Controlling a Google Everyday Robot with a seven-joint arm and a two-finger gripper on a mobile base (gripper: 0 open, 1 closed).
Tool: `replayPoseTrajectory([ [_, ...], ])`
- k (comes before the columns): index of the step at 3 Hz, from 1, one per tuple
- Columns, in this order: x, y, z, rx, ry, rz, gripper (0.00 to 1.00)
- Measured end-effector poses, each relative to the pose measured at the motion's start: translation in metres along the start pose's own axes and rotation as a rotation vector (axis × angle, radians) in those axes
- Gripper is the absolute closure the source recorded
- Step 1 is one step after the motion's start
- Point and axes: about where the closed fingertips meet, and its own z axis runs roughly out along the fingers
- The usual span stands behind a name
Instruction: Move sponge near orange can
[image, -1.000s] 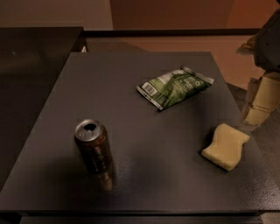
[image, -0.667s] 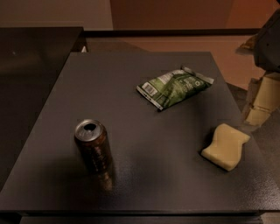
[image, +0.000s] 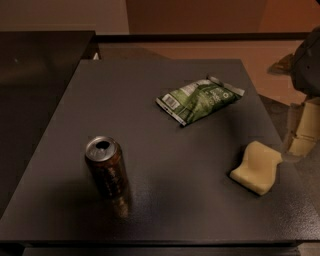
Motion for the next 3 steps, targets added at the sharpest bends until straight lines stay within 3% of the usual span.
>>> replayPoseTrajectory([
  [3, 0.022, 0.045, 0.062, -0.135, -0.002, -0.131, 0.0],
])
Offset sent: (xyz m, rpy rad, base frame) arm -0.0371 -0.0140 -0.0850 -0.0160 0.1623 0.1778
